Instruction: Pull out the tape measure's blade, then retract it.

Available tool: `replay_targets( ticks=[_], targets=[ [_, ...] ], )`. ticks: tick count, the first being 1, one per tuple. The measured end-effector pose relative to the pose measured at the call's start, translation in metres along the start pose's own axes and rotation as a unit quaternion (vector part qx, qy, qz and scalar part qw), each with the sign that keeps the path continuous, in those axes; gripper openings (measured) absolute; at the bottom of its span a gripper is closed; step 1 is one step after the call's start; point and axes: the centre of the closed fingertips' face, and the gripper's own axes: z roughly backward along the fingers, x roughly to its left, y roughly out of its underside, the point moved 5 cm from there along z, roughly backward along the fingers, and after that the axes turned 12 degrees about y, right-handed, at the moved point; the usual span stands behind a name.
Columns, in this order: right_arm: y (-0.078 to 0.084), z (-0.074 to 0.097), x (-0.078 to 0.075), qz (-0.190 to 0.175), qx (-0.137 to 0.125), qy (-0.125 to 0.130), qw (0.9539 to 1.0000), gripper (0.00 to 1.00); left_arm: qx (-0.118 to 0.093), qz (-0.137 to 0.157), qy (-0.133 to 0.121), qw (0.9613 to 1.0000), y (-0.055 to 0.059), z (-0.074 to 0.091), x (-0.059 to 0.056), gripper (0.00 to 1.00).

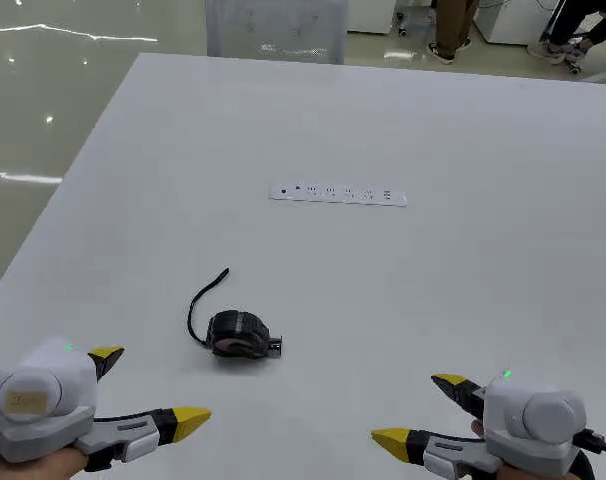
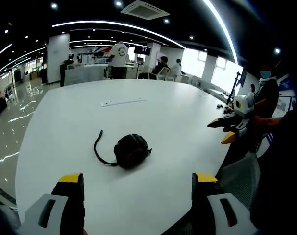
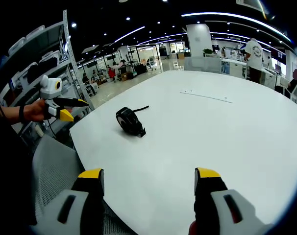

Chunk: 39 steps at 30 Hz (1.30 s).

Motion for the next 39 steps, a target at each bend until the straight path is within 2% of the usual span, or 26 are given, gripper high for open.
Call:
replay_targets(
  ticks=[11,22,30,39],
  targets=[
    [0.0,-0.008,-0.004,0.0,0.006,-0.006,1.0,0.76,0.01,-0.003,0.007,0.9999,0.001,-0.004,0.001,0.87],
    [-0.009,-0.027,-0.006,0.01,0.006,-0.022,0.9997,0.75,0.033,-0.024,0.022,0.9989,-0.003,-0.017,0.011,0.87],
    [-0.019,-0.046,-0.006,0.031,0.009,-0.04,0.9987,0.74,0.053,-0.048,0.039,0.9967,-0.013,-0.031,0.021,0.87],
    [-0.027,-0.062,-0.003,0.047,0.011,-0.058,0.9972,0.72,0.064,-0.065,0.05,0.9946,-0.022,-0.043,0.028,0.86]
  ],
)
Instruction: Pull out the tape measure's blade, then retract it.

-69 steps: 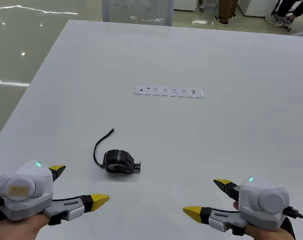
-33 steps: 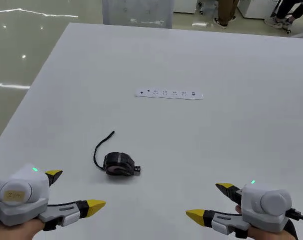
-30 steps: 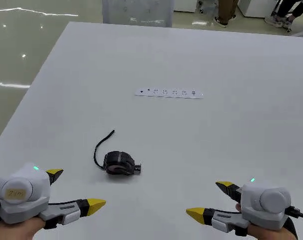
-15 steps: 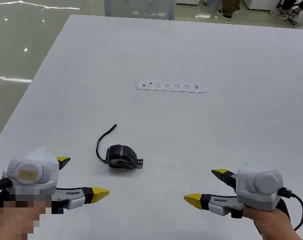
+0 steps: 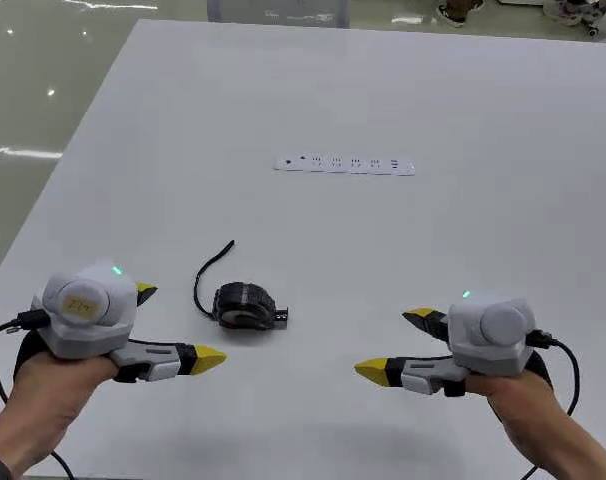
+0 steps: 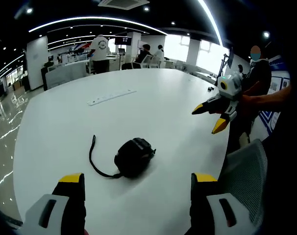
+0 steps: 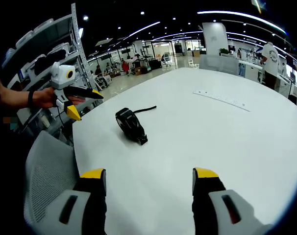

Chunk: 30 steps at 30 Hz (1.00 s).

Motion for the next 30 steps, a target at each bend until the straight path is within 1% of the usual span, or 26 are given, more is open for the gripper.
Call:
replay_targets(
  ticks=[6,16,18,21,24,27,30],
  targets=[
    [-0.003,-0.011,0.001,0.019,0.009,-0.016,0.9996,0.71,0.01,-0.011,0.01,0.9998,-0.005,-0.006,0.005,0.85],
    [-0.011,-0.027,-0.003,0.038,0.018,-0.031,0.9986,0.69,0.032,-0.025,0.025,0.9989,-0.009,-0.013,0.014,0.84],
    [-0.014,-0.033,-0.003,0.043,0.019,-0.035,0.9983,0.68,0.039,-0.031,0.029,0.9984,-0.01,-0.017,0.017,0.84],
    [-0.018,-0.04,-0.003,0.046,0.022,-0.04,0.9979,0.68,0.042,-0.035,0.034,0.9979,-0.014,-0.021,0.019,0.83],
    [-0.022,-0.048,0.0,0.056,0.024,-0.051,0.9968,0.67,0.048,-0.039,0.041,0.9972,-0.017,-0.029,0.019,0.83],
    [-0.023,-0.054,0.003,0.072,0.029,-0.062,0.9951,0.67,0.049,-0.039,0.05,0.9968,-0.021,-0.037,0.02,0.83],
    [-0.022,-0.059,0.005,0.077,0.032,-0.067,0.9943,0.67,0.048,-0.04,0.056,0.9965,-0.023,-0.043,0.019,0.82]
  ],
)
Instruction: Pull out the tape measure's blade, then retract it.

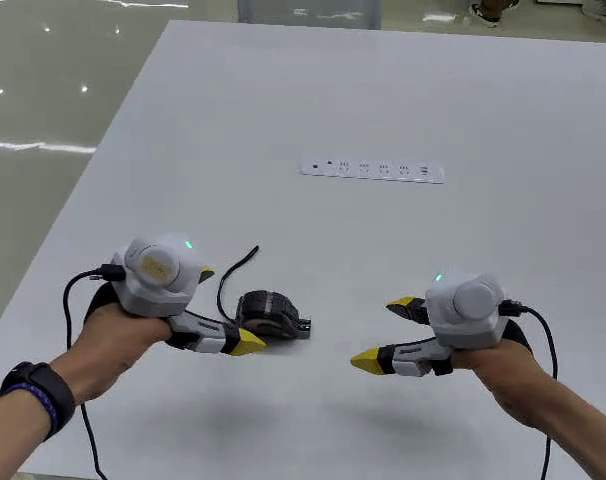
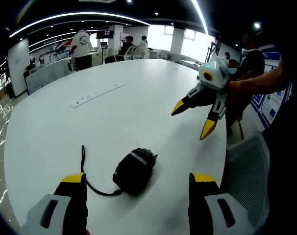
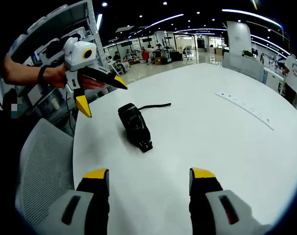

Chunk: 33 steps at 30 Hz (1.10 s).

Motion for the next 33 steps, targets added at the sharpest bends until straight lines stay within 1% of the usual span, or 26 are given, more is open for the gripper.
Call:
replay_targets(
  ticks=[3,6,7,11,13,15,18,22,24,26,28,30,32,33],
  targets=[
    [0.0,-0.001,0.0,0.001,0.001,-0.001,1.0,0.66,0.001,-0.001,0.001,1.0,0.0,-0.001,0.0,0.81],
    [-0.002,-0.01,0.001,0.013,0.007,-0.01,0.9998,0.65,0.018,-0.013,0.012,0.9997,0.0,-0.013,0.005,0.8],
    [-0.007,-0.02,0.002,0.024,0.009,-0.019,0.9995,0.65,0.034,-0.021,0.023,0.9989,0.003,-0.025,0.01,0.8],
    [-0.012,-0.03,0.004,0.038,0.015,-0.027,0.9988,0.64,0.044,-0.024,0.03,0.9983,0.002,-0.034,0.016,0.78],
    [-0.014,-0.035,0.005,0.044,0.018,-0.032,0.9984,0.64,0.056,-0.034,0.032,0.9974,0.002,-0.036,0.017,0.78],
    [-0.015,-0.041,0.006,0.049,0.021,-0.034,0.998,0.63,0.061,-0.04,0.033,0.9968,0.001,-0.04,0.019,0.76],
    [-0.015,-0.047,0.008,0.058,0.026,-0.04,0.9971,0.63,0.069,-0.051,0.042,0.9954,-0.001,-0.046,0.02,0.72],
    [-0.016,-0.055,0.013,0.075,0.034,-0.047,0.9954,0.62,0.094,-0.08,0.055,0.9907,-0.001,-0.055,0.02,0.67],
    [-0.016,-0.058,0.013,0.079,0.036,-0.05,0.9949,0.61,0.103,-0.093,0.057,0.9887,-0.002,-0.058,0.021,0.64],
    [-0.017,-0.062,0.014,0.081,0.037,-0.053,0.9946,0.6,0.103,-0.095,0.064,0.988,-0.004,-0.063,0.02,0.62],
    [-0.016,-0.066,0.015,0.084,0.042,-0.056,0.994,0.6,0.108,-0.099,0.074,0.9865,-0.004,-0.068,0.018,0.6],
    [-0.016,-0.069,0.015,0.089,0.045,-0.057,0.9934,0.6,0.121,-0.113,0.075,0.9833,-0.002,-0.072,0.019,0.59],
    [-0.017,-0.071,0.015,0.09,0.046,-0.057,0.9932,0.59,0.133,-0.124,0.083,0.9799,0.001,-0.075,0.017,0.56],
    [-0.017,-0.071,0.015,0.09,0.046,-0.057,0.9933,0.58,0.133,-0.125,0.083,0.9797,0.001,-0.076,0.017,0.54]
  ],
)
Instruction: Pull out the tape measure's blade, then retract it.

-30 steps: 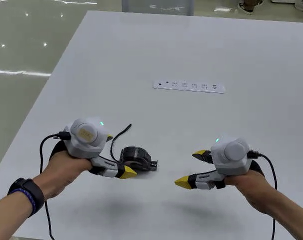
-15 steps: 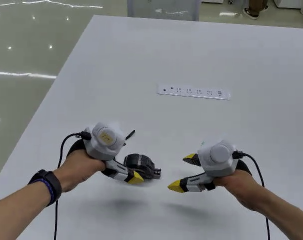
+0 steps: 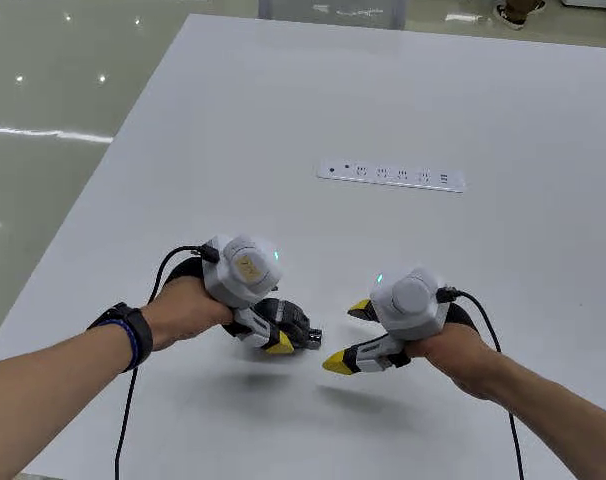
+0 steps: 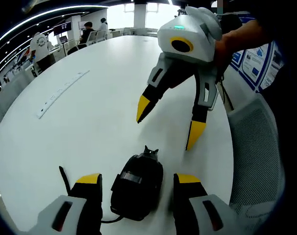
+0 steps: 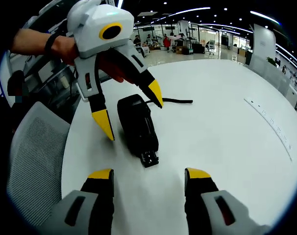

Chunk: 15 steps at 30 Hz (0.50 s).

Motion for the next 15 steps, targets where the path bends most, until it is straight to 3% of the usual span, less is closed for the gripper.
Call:
replay_targets(
  ticks=[3,6,7,10,15],
  targets=[
    [0.0,0.0,0.0,0.0,0.0,0.0,1.0,0.58,0.002,-0.002,0.001,1.0,0.0,-0.001,0.0,0.47],
    [0.0,-0.003,-0.001,-0.001,0.003,-0.002,1.0,0.58,0.023,-0.023,0.002,0.9995,0.003,-0.003,0.001,0.46],
    [-0.001,-0.01,0.001,0.025,0.008,-0.006,0.9996,0.58,0.052,-0.056,0.007,0.9971,0.006,-0.009,0.0,0.44],
    [-0.003,-0.013,0.003,0.031,0.008,-0.012,0.9994,0.57,0.05,-0.055,0.012,0.9972,0.005,-0.006,0.003,0.37],
    [-0.007,-0.021,0.006,0.051,0.01,-0.017,0.9985,0.54,0.059,-0.069,0.015,0.9958,0.005,-0.007,0.003,0.36]
  ],
)
